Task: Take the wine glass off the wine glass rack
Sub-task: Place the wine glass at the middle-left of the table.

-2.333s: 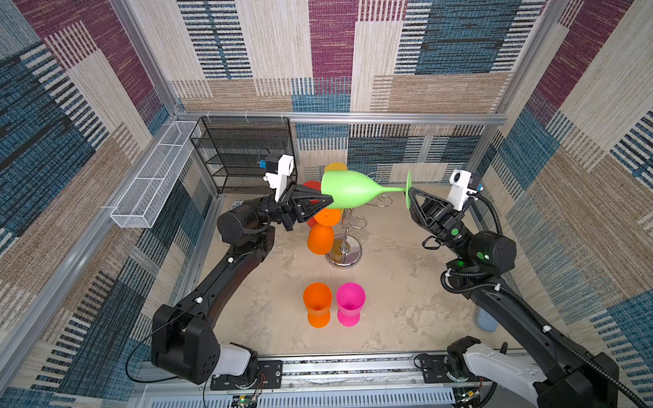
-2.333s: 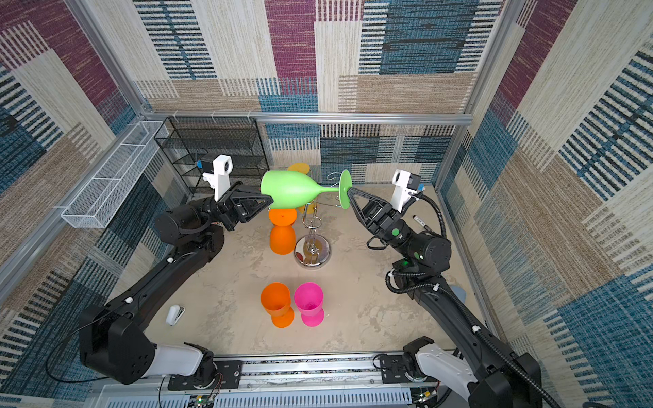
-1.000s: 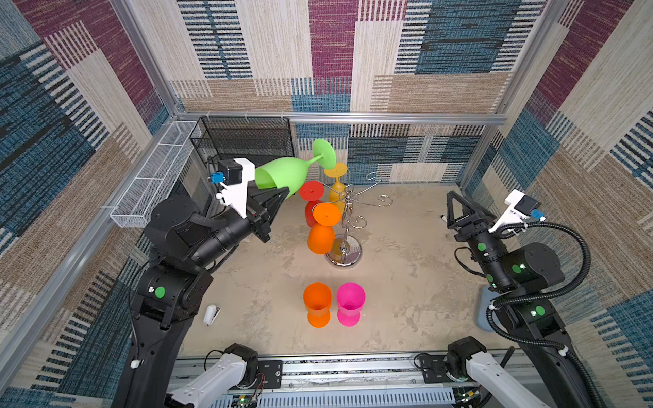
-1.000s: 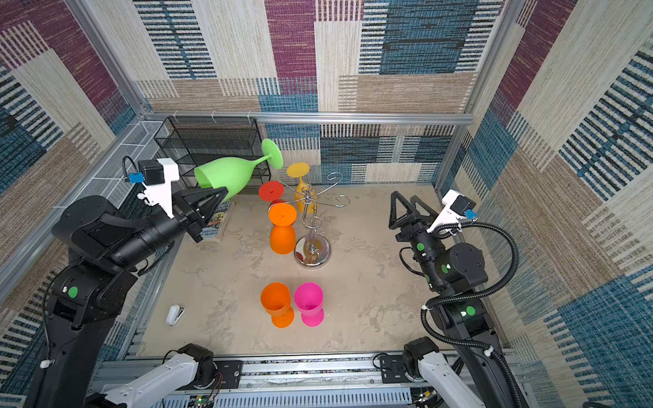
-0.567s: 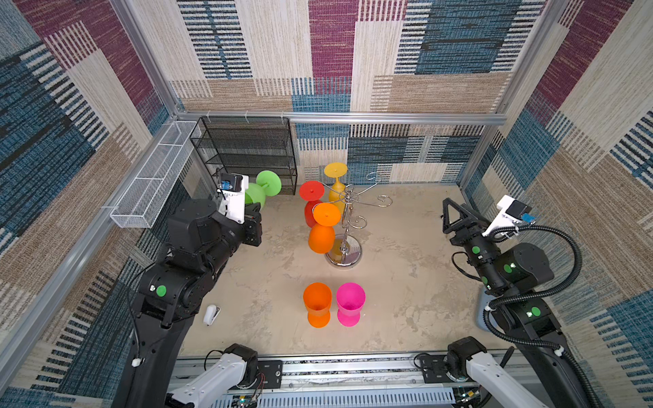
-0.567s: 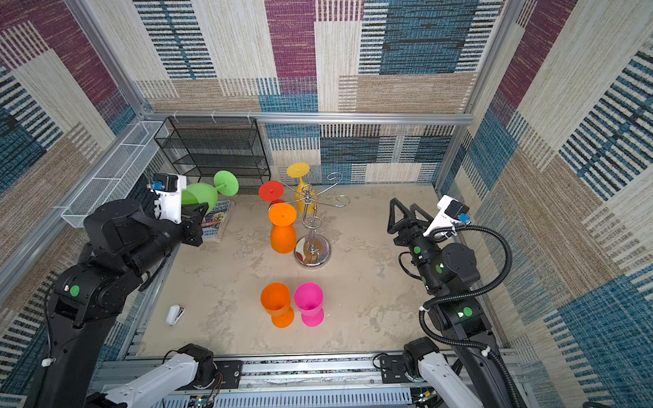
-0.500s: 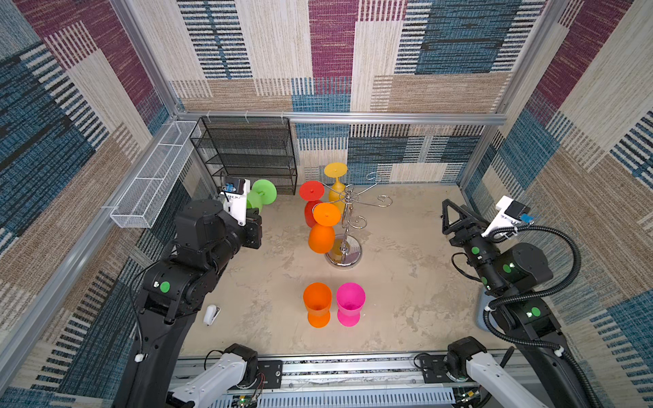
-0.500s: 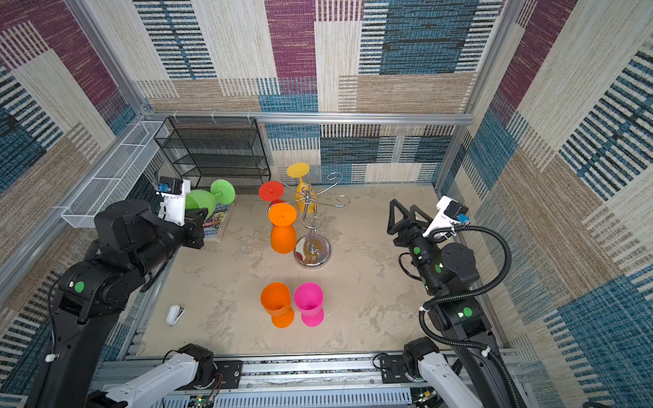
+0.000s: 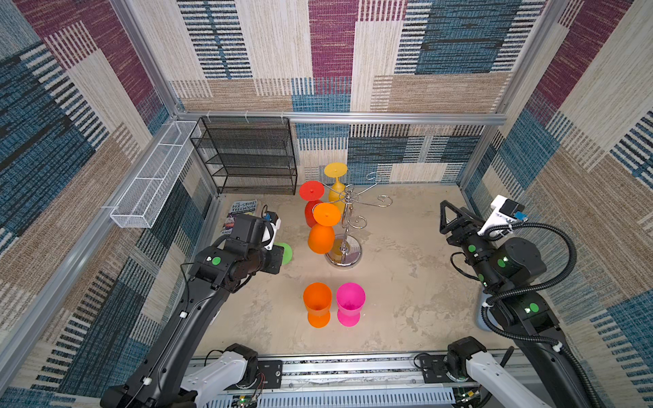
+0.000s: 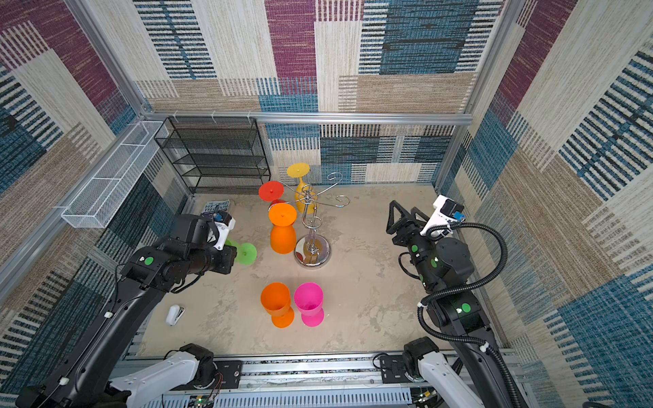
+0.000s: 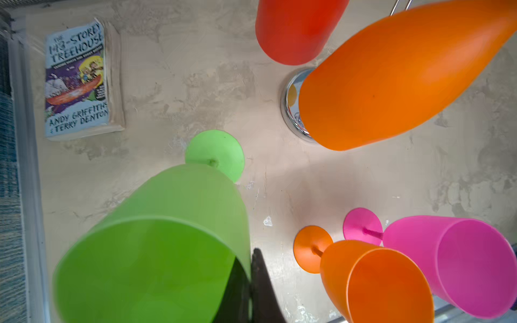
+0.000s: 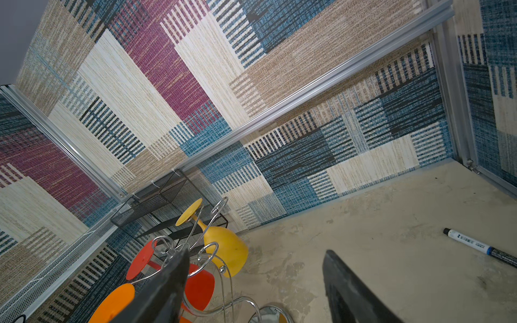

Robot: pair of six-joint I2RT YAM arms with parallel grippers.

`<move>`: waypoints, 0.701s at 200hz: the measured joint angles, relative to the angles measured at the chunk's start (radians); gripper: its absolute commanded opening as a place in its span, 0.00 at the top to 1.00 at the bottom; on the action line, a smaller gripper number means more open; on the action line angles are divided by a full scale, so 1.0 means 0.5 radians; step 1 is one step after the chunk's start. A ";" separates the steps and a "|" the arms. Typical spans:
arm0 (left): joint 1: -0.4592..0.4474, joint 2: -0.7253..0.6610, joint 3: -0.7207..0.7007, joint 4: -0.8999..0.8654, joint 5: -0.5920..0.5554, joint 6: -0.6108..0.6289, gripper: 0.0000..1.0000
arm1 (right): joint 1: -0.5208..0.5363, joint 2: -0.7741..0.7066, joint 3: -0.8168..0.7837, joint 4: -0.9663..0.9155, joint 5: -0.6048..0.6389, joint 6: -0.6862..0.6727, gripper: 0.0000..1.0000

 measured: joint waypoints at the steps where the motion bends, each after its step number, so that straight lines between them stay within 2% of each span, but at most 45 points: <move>1: -0.003 0.002 -0.005 0.001 0.001 -0.012 0.96 | 0.000 0.001 0.000 0.000 0.000 0.000 0.24; 51: -0.188 0.122 -0.116 -0.011 0.096 -0.041 0.96 | 0.000 0.067 0.024 0.012 -0.009 0.002 0.24; 94: -0.346 0.197 -0.163 -0.076 0.083 -0.047 0.96 | 0.000 0.111 0.036 0.022 -0.040 0.003 0.24; 140: -0.423 0.205 -0.176 -0.170 0.040 -0.050 0.96 | 0.001 0.140 0.036 0.024 -0.063 0.011 0.24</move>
